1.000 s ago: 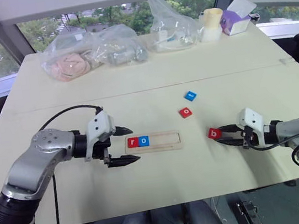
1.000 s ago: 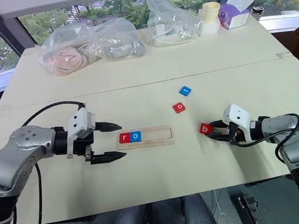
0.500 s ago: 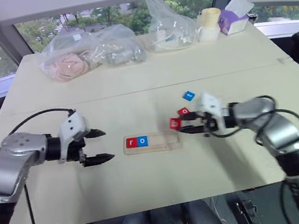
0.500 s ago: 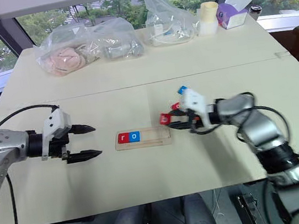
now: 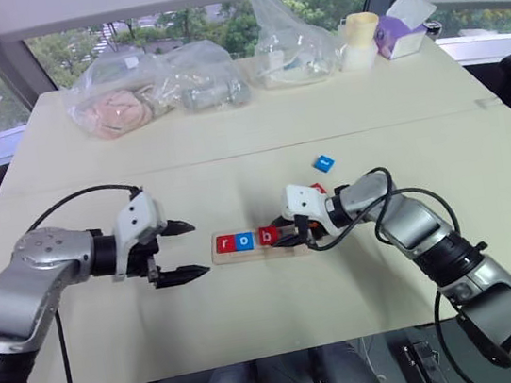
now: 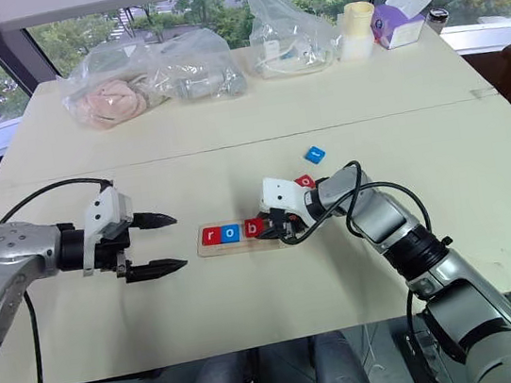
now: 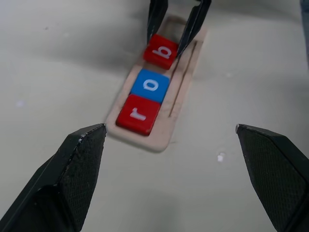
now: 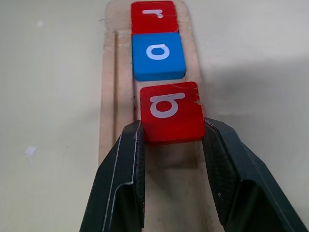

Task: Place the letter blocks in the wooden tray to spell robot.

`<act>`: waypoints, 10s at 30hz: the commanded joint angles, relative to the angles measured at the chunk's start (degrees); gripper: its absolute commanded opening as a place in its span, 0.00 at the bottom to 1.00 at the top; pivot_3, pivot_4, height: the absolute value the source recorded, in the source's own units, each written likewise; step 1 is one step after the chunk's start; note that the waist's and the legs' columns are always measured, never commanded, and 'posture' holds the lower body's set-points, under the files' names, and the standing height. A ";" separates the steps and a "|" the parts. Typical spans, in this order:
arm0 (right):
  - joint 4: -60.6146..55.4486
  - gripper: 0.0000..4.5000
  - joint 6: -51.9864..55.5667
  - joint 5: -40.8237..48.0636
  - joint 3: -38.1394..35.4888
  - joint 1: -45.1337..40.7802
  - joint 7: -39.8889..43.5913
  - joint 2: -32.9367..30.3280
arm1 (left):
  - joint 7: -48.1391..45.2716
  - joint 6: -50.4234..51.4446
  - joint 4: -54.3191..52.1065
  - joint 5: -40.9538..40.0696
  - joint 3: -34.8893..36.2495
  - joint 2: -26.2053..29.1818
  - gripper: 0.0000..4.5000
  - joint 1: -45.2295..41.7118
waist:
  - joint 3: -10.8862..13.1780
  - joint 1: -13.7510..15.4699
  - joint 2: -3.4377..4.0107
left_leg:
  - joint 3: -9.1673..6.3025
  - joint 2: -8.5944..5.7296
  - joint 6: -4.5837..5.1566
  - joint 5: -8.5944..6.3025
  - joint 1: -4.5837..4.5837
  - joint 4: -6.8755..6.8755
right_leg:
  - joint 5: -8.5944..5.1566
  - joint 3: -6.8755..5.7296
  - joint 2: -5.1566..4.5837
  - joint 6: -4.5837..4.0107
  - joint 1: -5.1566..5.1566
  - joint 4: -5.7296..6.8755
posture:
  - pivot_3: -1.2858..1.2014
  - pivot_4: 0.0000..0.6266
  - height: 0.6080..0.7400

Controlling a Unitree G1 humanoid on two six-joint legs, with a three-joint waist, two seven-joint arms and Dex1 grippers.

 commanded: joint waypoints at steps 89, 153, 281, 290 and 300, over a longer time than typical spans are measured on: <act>-50.96 0.99 60.42 2.11 -35.40 23.32 -60.53 29.30 | -1.49 -9.69 6.08 6.42 -13.04 -14.70 1.00 -10.77 | -0.07 0.05 0.08 | -0.11 -0.03 -0.11 0.09 0.11 -0.09 | 0.02 0.02 0.00 -0.09 0.06 -0.01 | 0.52 0.24 1.00; -18.53 0.24 8.97 0.92 -3.59 3.96 -1.73 -8.29 | 1.04 -3.88 -2.86 4.29 -6.71 -3.95 1.00 -4.32 | 0.08 0.37 -0.12 | 0.23 0.19 0.03 -0.02 0.00 0.08 | 0.01 0.03 0.02 -0.03 0.06 -0.07 | 0.52 0.24 1.00; -53.14 0.71 60.54 7.14 -36.95 28.94 -65.01 36.21 | -1.04 -7.02 2.89 6.43 -13.16 -13.17 1.00 -12.77 | 0.03 0.16 -0.05 | 0.40 0.36 -0.01 -0.01 0.02 -0.17 | 0.11 0.26 0.14 -0.12 -0.13 -0.17 | 0.52 0.24 1.00; -42.48 0.99 38.64 17.45 -41.18 22.20 -37.74 10.41 | -2.76 -6.53 4.23 4.37 -9.97 -10.56 1.00 -12.36 | 0.05 0.07 -0.07 | 0.52 0.35 0.00 -0.01 0.03 -0.01 | 0.10 0.24 0.15 -0.09 -0.03 -0.18 | 0.52 0.24 1.00; -15.61 0.99 2.47 14.02 -28.99 27.16 0.39 -15.84 | -5.51 -7.59 3.68 5.25 -8.75 -5.34 1.00 -10.31 | 0.11 -0.28 -0.16 | 0.89 0.38 0.18 -0.11 0.10 -0.02 | 0.05 0.28 0.15 0.04 0.11 -0.29 | 0.52 0.24 1.00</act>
